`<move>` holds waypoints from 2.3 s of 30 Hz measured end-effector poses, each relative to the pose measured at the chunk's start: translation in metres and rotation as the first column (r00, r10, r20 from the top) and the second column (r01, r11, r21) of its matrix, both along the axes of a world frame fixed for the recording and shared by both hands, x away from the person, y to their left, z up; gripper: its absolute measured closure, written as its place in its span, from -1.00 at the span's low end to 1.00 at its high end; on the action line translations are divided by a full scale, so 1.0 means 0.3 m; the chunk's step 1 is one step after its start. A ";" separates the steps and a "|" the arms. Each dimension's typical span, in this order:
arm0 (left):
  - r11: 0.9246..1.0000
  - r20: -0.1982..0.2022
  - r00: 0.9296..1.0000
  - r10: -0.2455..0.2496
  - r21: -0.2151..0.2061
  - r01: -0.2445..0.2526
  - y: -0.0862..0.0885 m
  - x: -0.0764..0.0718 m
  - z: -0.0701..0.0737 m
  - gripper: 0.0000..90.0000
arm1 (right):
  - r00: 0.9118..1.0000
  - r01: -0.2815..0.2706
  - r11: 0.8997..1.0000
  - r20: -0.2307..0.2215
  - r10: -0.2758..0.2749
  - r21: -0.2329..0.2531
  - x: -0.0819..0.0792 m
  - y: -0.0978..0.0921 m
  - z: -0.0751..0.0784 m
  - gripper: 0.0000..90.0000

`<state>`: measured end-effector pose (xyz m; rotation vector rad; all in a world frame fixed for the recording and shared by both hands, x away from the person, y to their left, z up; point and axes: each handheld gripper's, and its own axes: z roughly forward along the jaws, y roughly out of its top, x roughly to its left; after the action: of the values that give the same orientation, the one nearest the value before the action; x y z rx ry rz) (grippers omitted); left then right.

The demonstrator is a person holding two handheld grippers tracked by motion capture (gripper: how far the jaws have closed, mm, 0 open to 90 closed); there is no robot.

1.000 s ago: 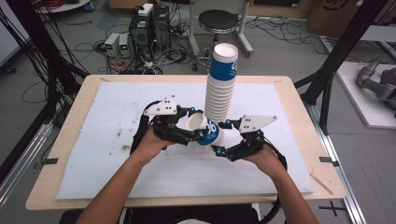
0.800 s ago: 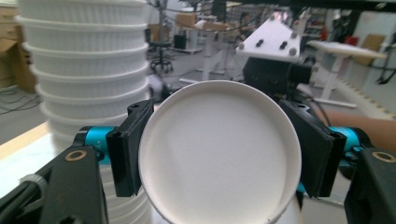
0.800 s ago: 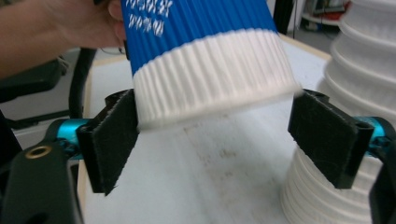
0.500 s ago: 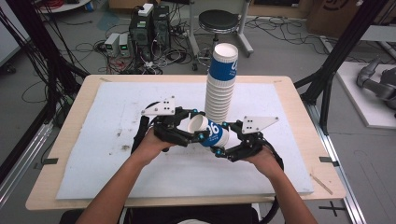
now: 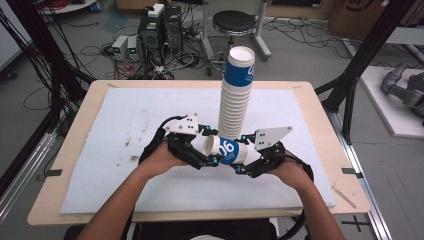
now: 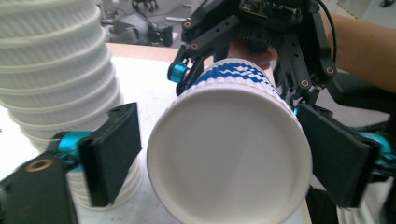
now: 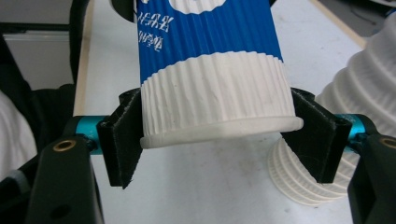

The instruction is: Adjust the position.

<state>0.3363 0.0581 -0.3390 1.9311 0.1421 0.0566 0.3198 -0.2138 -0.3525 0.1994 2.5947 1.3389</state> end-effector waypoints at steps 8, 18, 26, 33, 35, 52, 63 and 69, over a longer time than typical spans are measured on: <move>0.993 -0.054 0.998 -0.023 -0.114 0.016 0.040 0.020 -0.026 -0.36 | 0.997 0.037 0.988 -0.072 -0.027 0.147 0.008 -0.015 -0.006 -0.60; 0.941 -0.065 0.996 -0.069 -0.334 0.044 0.070 0.016 -0.042 -0.34 | 0.989 0.033 0.919 -0.144 0.026 0.393 0.013 -0.044 0.000 -0.65; 0.983 -0.050 0.999 0.002 -0.183 -0.011 0.044 0.003 -0.047 -0.50 | 0.989 -0.009 0.946 -0.135 0.055 0.323 0.017 -0.042 -0.003 -0.48; 0.999 0.015 0.999 0.038 -0.036 -0.037 0.032 -0.013 -0.045 -0.65 | 0.996 0.014 0.992 -0.094 -0.002 0.129 0.008 -0.039 0.027 -0.46; 1.000 0.015 1.000 0.022 -0.018 -0.021 0.026 -0.009 -0.053 -0.64 | 0.993 0.011 0.996 -0.120 0.000 0.091 0.007 -0.032 0.033 -0.47; 0.985 -0.027 1.000 -0.008 -0.173 0.003 0.051 0.002 -0.103 -0.35 | 0.974 0.120 0.917 -0.225 -0.034 0.381 0.019 -0.065 0.052 -0.60; 0.991 -0.030 1.000 -0.006 -0.132 0.002 0.044 -0.008 -0.113 -0.34 | 0.983 0.075 0.943 -0.184 -0.015 0.325 0.015 -0.052 0.045 -0.46; 0.998 0.031 0.998 0.056 -0.029 -0.056 0.009 -0.023 -0.104 -0.64 | 0.993 0.067 0.973 -0.112 -0.043 0.219 0.006 -0.024 0.066 -0.46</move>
<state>0.3293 0.0608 -0.3704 1.8974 0.1749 0.1221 0.3215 -0.2210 -0.3327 0.3868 2.4971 1.6404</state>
